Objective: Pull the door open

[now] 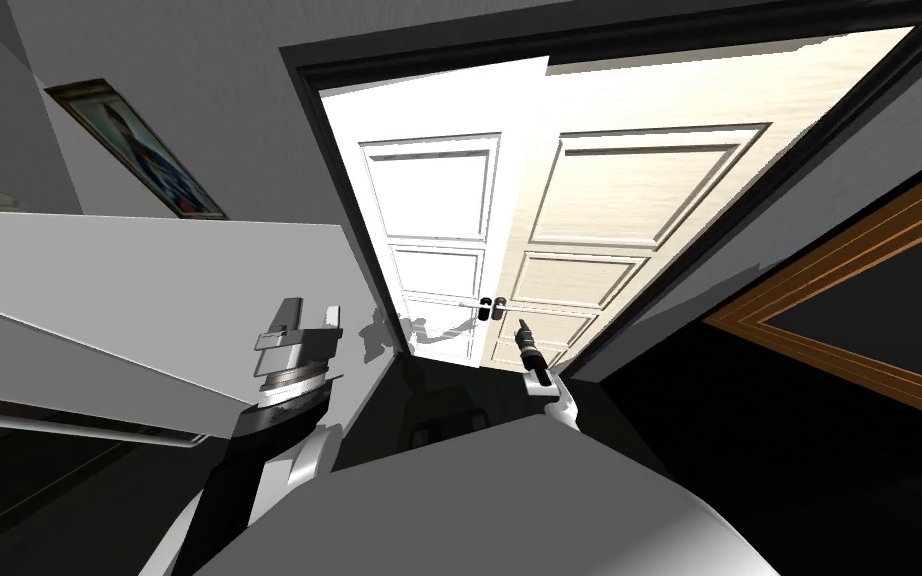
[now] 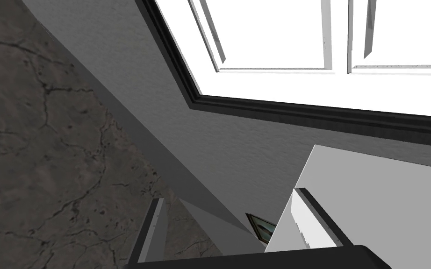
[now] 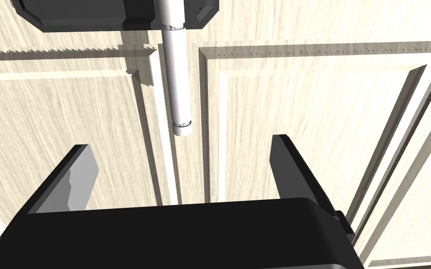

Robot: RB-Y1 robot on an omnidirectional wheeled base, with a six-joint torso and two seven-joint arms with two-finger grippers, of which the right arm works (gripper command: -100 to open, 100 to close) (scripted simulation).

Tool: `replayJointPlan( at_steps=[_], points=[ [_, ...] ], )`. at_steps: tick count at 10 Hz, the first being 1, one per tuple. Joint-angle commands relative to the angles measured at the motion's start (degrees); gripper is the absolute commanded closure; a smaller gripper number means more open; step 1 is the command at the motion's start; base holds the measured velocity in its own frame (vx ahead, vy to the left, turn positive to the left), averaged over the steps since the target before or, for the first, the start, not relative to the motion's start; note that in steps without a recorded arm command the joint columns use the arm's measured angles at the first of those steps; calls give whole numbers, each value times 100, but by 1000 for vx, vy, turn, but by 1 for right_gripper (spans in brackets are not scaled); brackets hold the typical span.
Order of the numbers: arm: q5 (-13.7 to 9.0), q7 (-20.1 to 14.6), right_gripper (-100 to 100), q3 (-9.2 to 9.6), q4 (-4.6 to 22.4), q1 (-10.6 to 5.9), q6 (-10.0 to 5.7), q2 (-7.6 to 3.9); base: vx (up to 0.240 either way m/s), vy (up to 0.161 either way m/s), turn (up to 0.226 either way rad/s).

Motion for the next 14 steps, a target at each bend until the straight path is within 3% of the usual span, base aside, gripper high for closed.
replayJointPlan(
  at_steps=[1, 2, 3, 7, 9, 11, 12, 13, 14],
  points=[
    [24, -84, -100, -45, 87, -45, 54, 15, 188, -13, 34],
    [14, -46, -100, -36, 92, -54, 17, 3, 78, -10, 10],
    [-54, -108, -100, -226, 215, 16, 11, -168, 64, -22, -12],
    [-217, -243, -100, -565, 486, 102, -46, -539, 139, -43, 43],
    [-260, -290, -100, -593, 561, 71, -82, -618, 193, -57, 80],
    [-269, -321, -100, -468, 582, -46, -134, -591, 218, -14, 183],
    [-264, -303, -100, -514, 593, -1, -145, -580, 103, 17, 35],
    [-264, -303, 100, -514, 593, -1, -145, -580, -13, -6, -30],
    [-264, -303, 100, -514, 593, -1, -145, -580, -32, -10, 0]
  ],
)
